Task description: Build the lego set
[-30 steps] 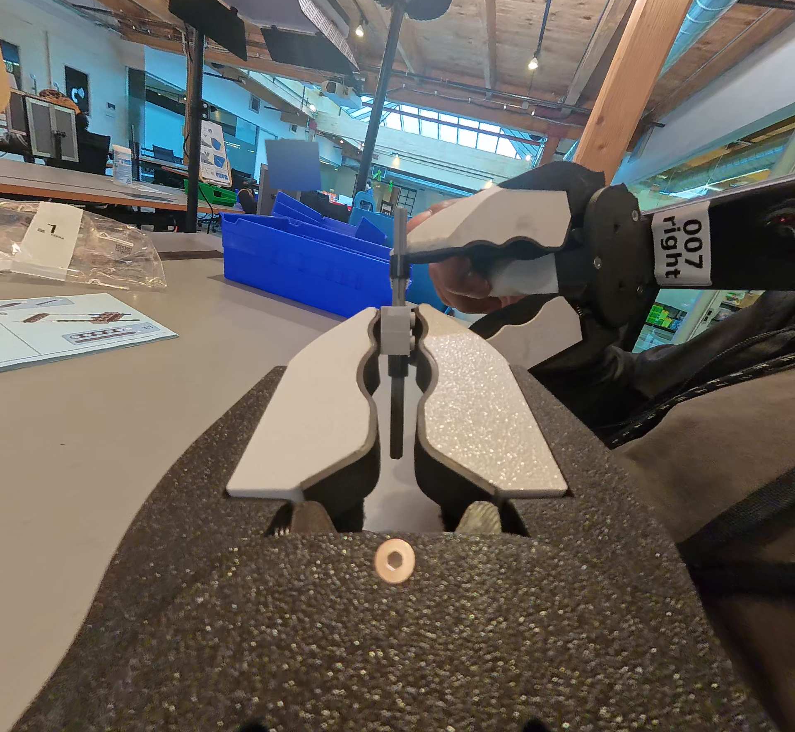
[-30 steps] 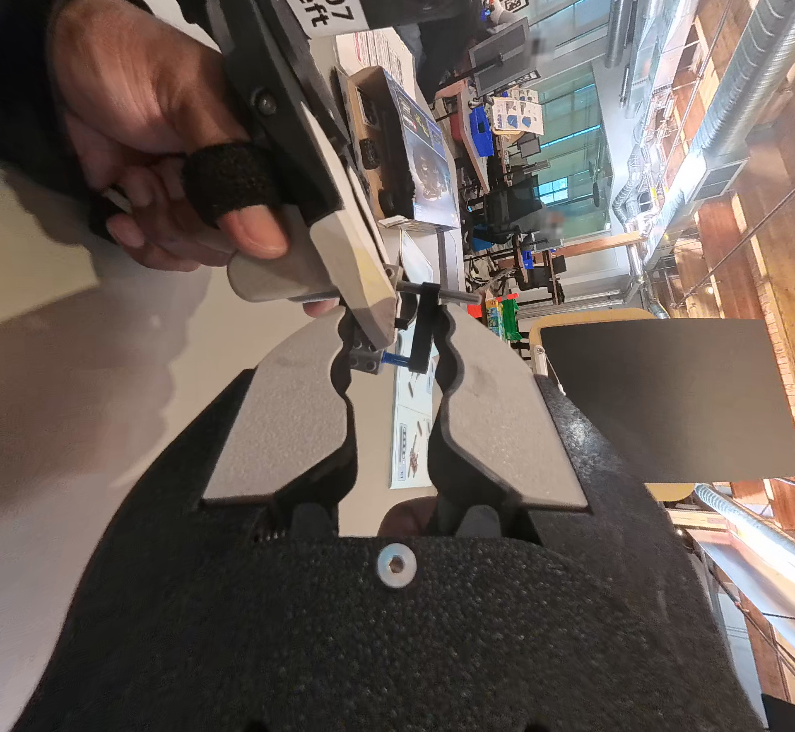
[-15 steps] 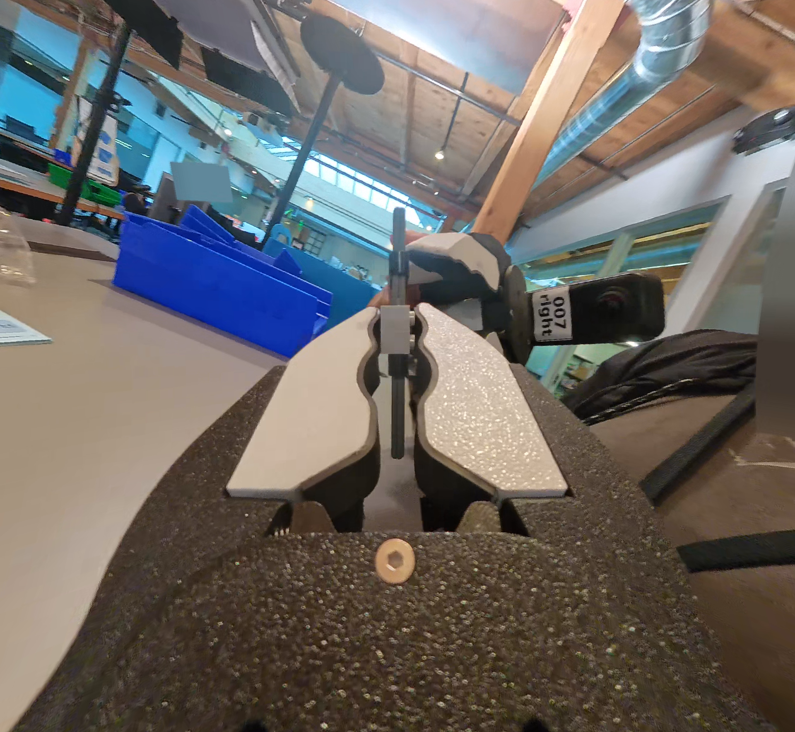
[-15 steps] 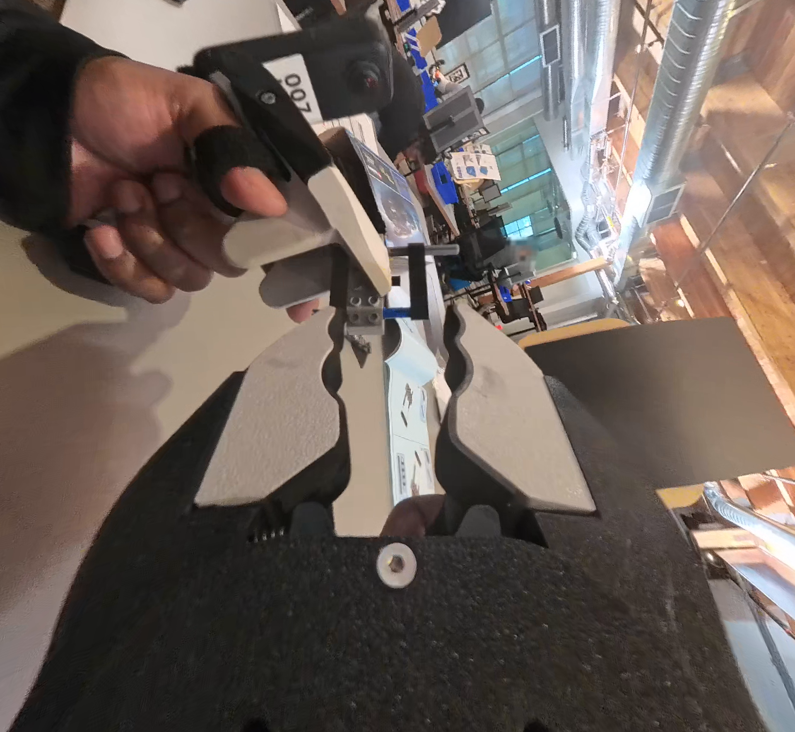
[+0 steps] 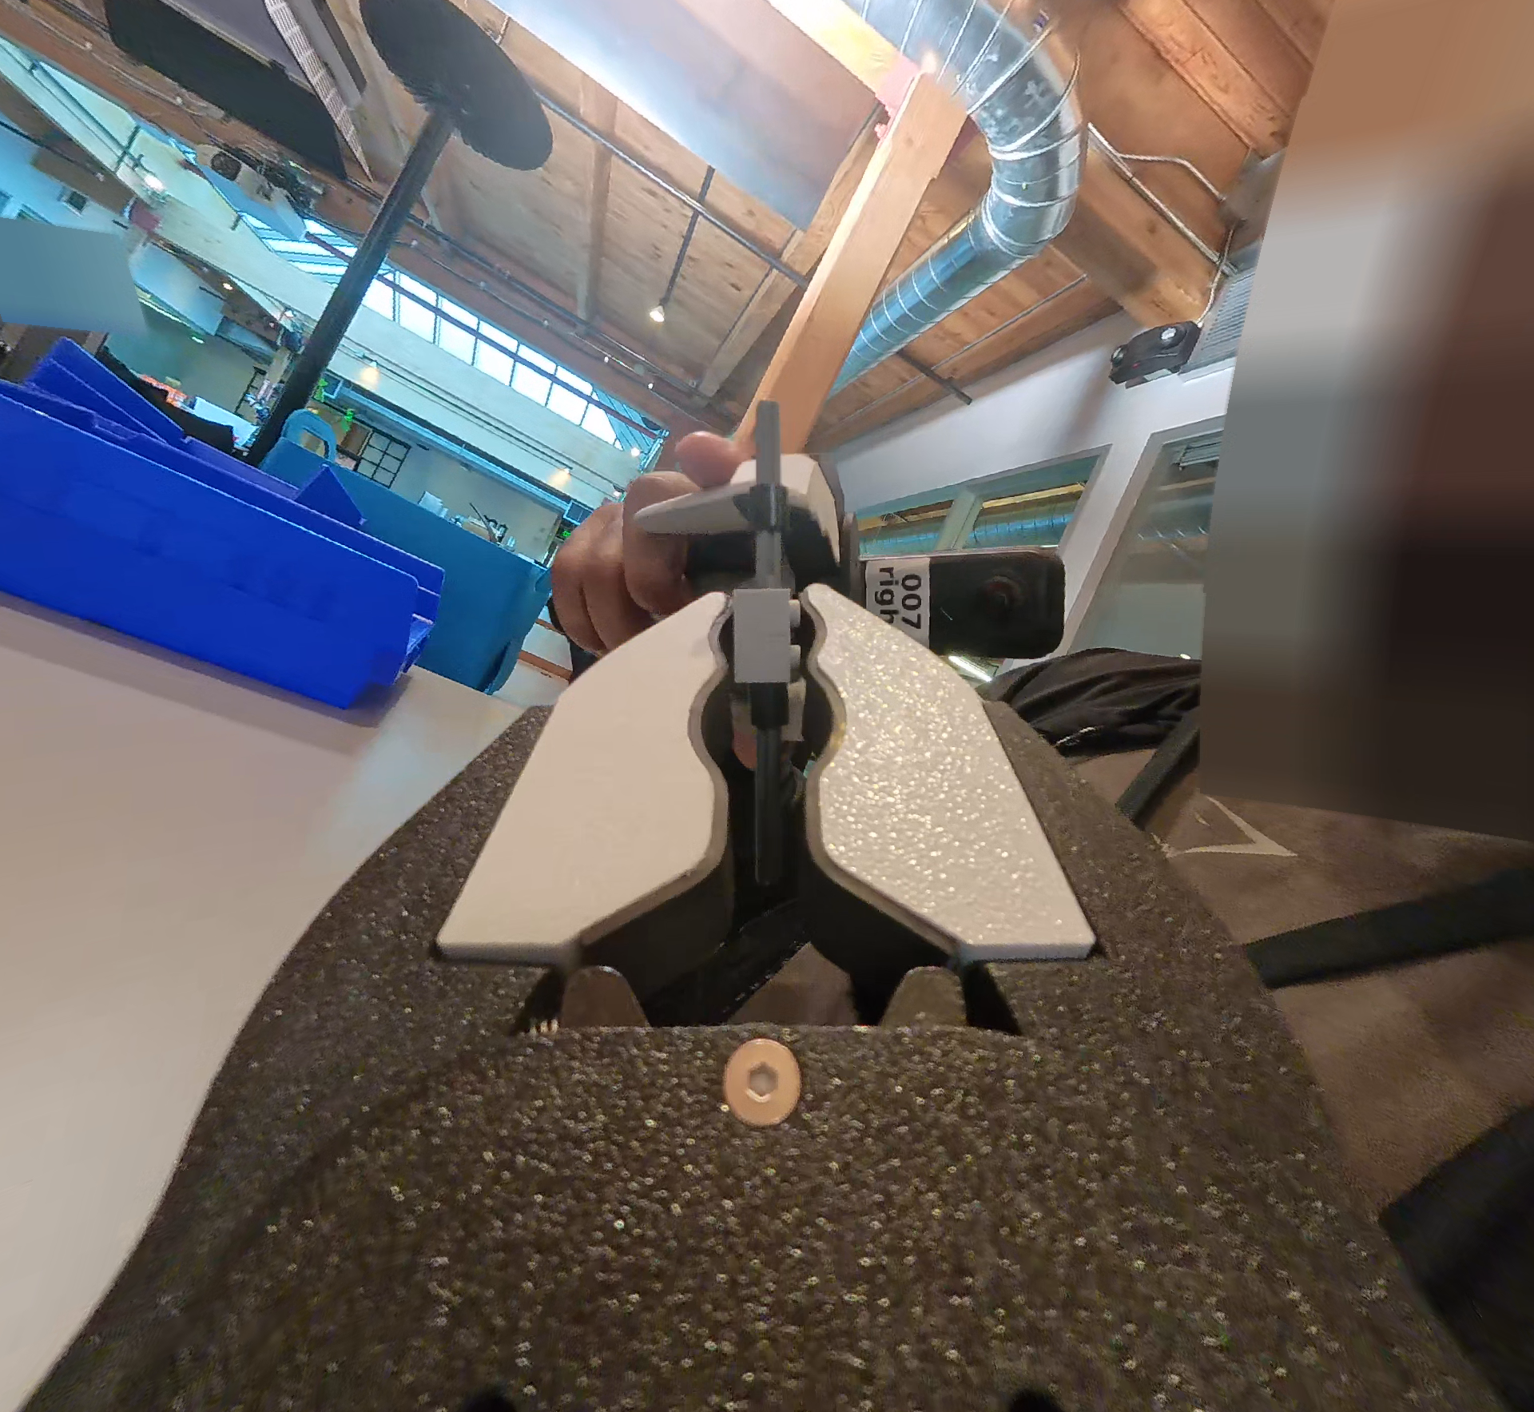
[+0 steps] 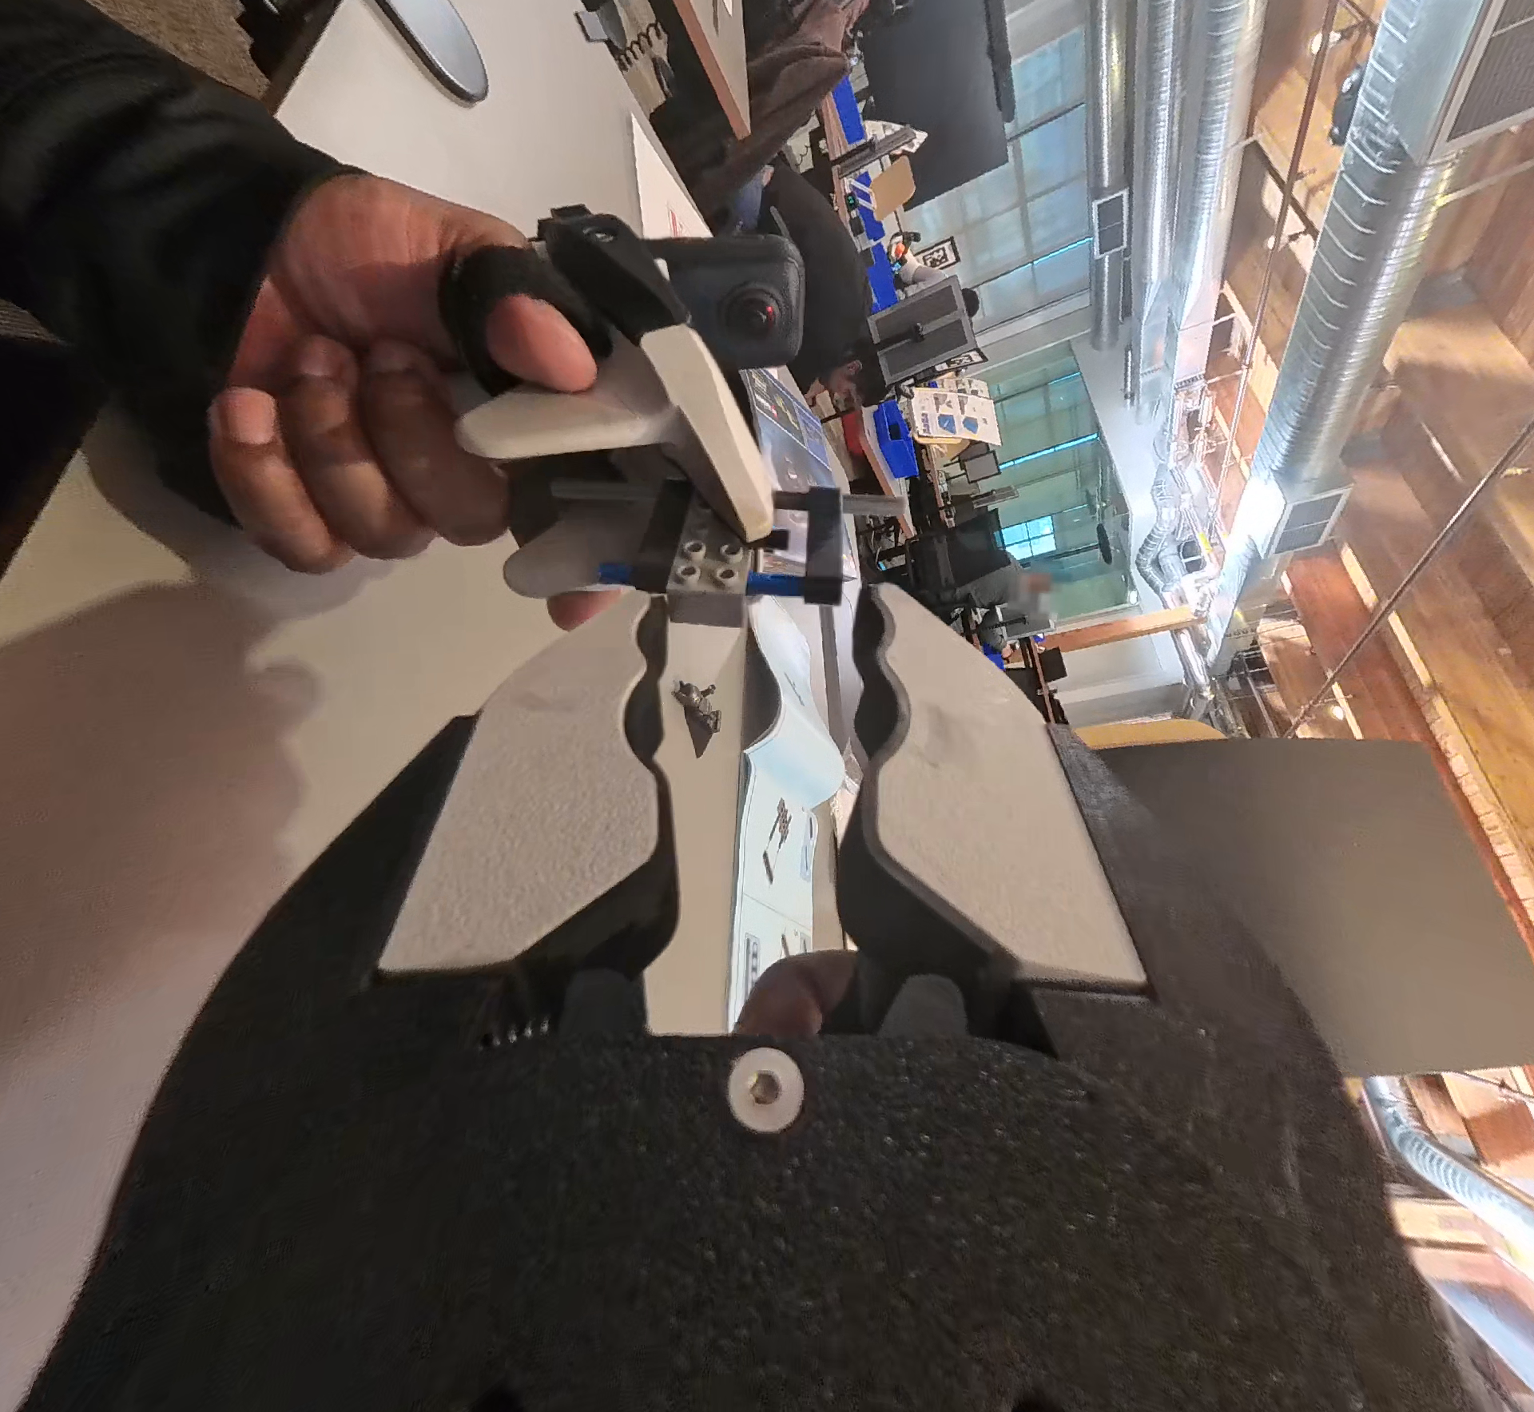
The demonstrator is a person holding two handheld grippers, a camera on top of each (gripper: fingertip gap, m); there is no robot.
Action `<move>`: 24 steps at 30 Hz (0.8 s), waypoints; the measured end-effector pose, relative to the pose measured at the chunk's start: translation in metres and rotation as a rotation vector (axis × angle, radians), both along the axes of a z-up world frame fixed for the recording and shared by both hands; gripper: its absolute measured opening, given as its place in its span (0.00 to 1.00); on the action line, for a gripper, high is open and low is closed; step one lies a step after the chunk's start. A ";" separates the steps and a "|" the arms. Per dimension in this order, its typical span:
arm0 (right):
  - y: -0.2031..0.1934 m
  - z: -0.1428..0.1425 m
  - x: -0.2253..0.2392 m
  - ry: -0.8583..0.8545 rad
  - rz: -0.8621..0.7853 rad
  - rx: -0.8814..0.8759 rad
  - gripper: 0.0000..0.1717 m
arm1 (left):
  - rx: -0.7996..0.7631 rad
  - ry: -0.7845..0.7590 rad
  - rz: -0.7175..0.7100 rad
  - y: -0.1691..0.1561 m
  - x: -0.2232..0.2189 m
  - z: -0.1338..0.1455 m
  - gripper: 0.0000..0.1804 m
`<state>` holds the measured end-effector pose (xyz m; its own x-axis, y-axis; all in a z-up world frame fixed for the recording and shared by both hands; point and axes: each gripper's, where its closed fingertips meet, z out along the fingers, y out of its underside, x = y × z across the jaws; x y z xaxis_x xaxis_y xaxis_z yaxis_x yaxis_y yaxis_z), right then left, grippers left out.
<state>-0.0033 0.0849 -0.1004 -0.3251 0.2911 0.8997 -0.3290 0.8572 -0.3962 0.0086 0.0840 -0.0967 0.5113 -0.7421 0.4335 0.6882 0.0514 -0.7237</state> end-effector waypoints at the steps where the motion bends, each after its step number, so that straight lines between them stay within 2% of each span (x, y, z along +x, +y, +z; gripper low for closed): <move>1: 0.000 -0.001 0.000 0.006 -0.003 0.008 0.24 | -0.001 0.001 0.002 0.000 0.000 0.000 0.07; 9: -0.001 -0.003 0.001 0.029 -0.022 0.073 0.20 | -0.005 0.024 0.033 0.001 0.000 -0.001 0.07; 21: 0.003 -0.004 0.000 0.051 -0.053 0.087 0.19 | -0.015 0.043 0.072 0.003 -0.001 -0.002 0.07; 24: 0.007 -0.004 -0.001 0.039 -0.063 0.052 0.19 | -0.009 0.053 0.121 0.006 -0.003 -0.001 0.07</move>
